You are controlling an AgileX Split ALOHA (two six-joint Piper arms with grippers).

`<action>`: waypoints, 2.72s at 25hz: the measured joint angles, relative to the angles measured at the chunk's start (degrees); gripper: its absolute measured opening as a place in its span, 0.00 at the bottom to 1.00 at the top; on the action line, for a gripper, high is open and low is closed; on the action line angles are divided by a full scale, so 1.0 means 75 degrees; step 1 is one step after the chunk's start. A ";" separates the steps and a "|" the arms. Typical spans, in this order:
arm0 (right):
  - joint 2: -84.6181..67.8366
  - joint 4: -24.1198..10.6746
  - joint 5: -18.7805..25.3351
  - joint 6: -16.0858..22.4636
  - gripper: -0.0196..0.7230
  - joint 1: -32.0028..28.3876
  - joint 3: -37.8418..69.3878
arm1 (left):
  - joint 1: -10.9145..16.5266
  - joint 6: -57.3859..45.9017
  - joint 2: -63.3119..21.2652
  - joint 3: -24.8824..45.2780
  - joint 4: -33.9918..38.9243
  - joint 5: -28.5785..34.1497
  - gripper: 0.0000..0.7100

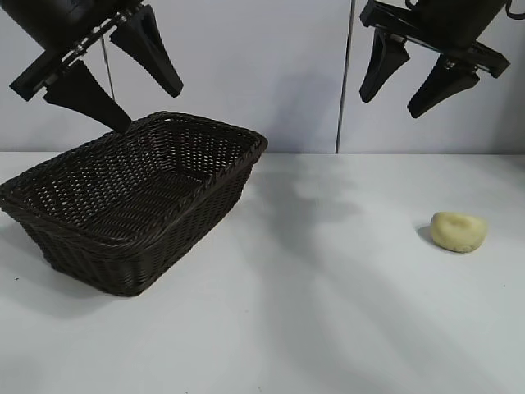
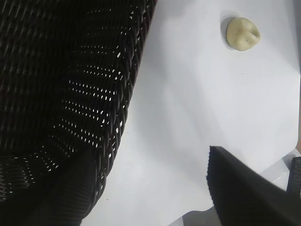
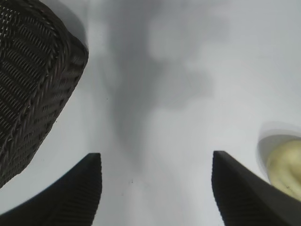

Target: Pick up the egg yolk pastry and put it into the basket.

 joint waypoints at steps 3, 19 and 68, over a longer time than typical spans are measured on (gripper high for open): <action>0.0000 0.0000 0.0000 0.0000 0.68 0.0000 0.0000 | 0.0000 0.0000 0.0000 0.0000 0.0000 0.0000 0.70; 0.0000 0.0000 0.0000 0.0000 0.68 0.0000 0.0000 | 0.0000 0.0000 0.0000 0.0000 0.0000 0.0000 0.70; 0.0000 -0.0031 0.0080 0.0000 0.68 0.0000 0.0000 | 0.0000 -0.7733 -0.1800 0.3864 0.3096 -0.3085 0.67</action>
